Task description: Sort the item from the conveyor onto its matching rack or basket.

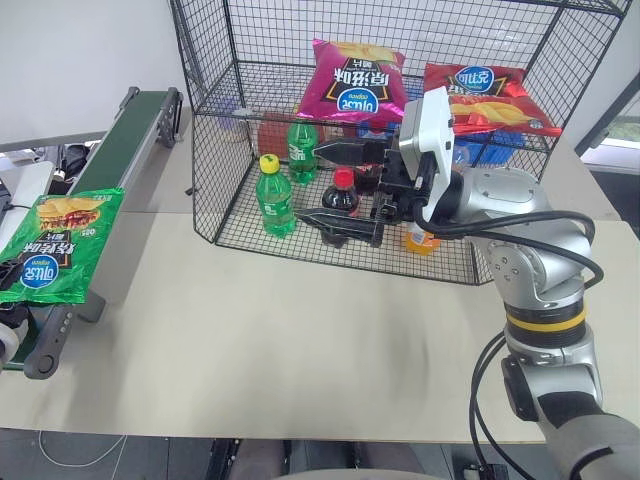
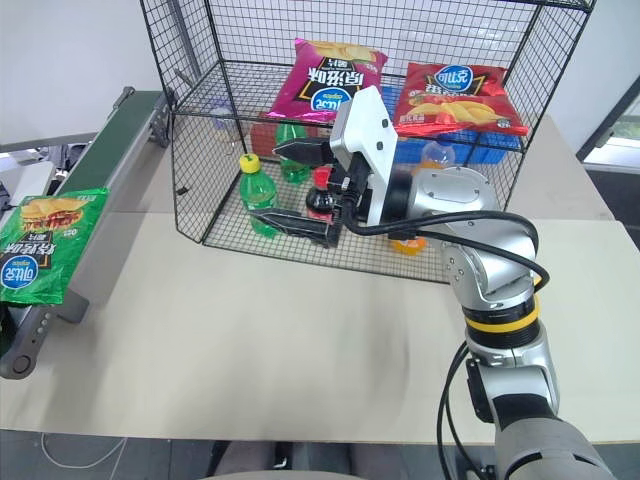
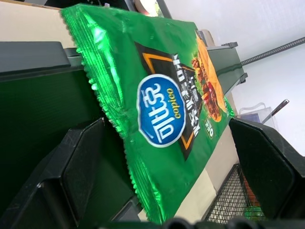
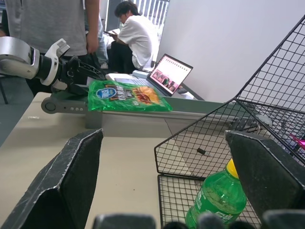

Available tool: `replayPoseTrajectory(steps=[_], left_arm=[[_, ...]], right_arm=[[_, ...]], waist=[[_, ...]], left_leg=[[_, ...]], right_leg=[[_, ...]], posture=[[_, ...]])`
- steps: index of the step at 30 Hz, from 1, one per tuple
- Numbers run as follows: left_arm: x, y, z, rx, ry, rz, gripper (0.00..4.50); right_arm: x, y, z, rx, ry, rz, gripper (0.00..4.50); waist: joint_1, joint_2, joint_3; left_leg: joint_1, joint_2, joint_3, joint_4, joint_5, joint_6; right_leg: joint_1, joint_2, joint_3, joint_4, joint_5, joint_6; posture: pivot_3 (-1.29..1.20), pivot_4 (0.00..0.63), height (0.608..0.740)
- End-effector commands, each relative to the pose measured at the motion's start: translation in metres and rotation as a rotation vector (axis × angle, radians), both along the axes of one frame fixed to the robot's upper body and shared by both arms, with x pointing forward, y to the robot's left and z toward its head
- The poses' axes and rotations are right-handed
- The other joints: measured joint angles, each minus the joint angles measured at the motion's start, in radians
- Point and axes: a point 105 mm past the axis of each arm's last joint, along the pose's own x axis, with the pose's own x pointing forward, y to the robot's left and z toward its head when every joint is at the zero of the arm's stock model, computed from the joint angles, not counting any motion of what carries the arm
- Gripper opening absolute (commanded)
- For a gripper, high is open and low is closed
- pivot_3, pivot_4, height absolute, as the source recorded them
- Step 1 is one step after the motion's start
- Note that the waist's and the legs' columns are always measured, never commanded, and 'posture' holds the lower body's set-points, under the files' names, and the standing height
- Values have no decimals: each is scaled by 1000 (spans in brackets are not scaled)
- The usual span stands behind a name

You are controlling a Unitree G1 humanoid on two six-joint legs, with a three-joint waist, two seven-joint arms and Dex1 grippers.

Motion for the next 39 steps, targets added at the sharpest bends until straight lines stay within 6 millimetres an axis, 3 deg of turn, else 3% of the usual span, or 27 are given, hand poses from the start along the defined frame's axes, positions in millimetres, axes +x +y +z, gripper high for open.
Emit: replayPoseTrajectory(steps=[1, 5, 10, 18, 21, 28, 31, 35, 39], left_arm=[[0, -1, 9, 5, -34, -5, 4446], [1, -2, 12, 4, -49, -12, 4446], [5, -9, 35, -3, -177, -56, 4446], [2, -6, 30, 4, -149, -41, 4446], [1, -5, 29, 6, -155, -32, 3606], [2, -3, 31, 7, -168, -23, 213], [5, -9, 41, 33, -208, -58, 20], [15, -52, 87, 167, -341, -254, 20], [17, -83, 111, 223, -441, -380, 20]], right_arm=[[-6, 0, 16, 30, -65, 10, 4500], [-5, 0, 17, 31, -64, 8, 4500], [-3, 1, 18, 37, -64, 4, 4500], [-2, 2, 19, 41, -65, 3, 4500], [-2, 2, 19, 41, -66, 2, 4500], [-1, 1, 19, 43, -66, -7, 4500], [0, -1, 18, 45, -65, -23, 4500], [1, -6, 14, 45, -78, -66, 4500], [3, -10, 17, 61, -82, -97, 4500]], waist=[[0, 0, 0], [0, 0, 0], [0, 0, 0], [-3, 0, 0], [-2, 0, 0], [-2, 0, 0], [-2, 0, 0], [2, -3, 1], [7, -2, 1]], left_leg=[[0, 0, 0, 0, 0, 0], [0, 0, 0, 0, 0, 0], [0, 0, 0, 0, 0, 0], [0, 0, 0, -1, 0, 0], [0, 0, 0, -1, 0, 0], [0, 0, 0, -1, 0, 0], [0, 0, 0, -1, 0, 0], [-1, 0, 0, -1, 0, 0], [-1, 0, 1, -1, 0, -1]], right_leg=[[0, 0, 0, 0, 0, 0], [0, 0, 0, 0, 0, 0], [0, 0, 0, 0, 0, 0], [0, 0, 0, -1, 0, 0], [0, 0, 0, -1, 0, 0], [0, 0, 0, -1, 0, 0], [0, 0, 0, -1, 0, 0], [0, 0, 0, -2, 0, 0], [0, -2, 0, -3, 0, 0]], posture=[[0, 150, 740], [0, 150, 740], [0, 150, 740], [0, 150, 740], [0, 150, 740], [0, 150, 740], [0, 150, 740], [0, 150, 740], [0, 150, 740]])
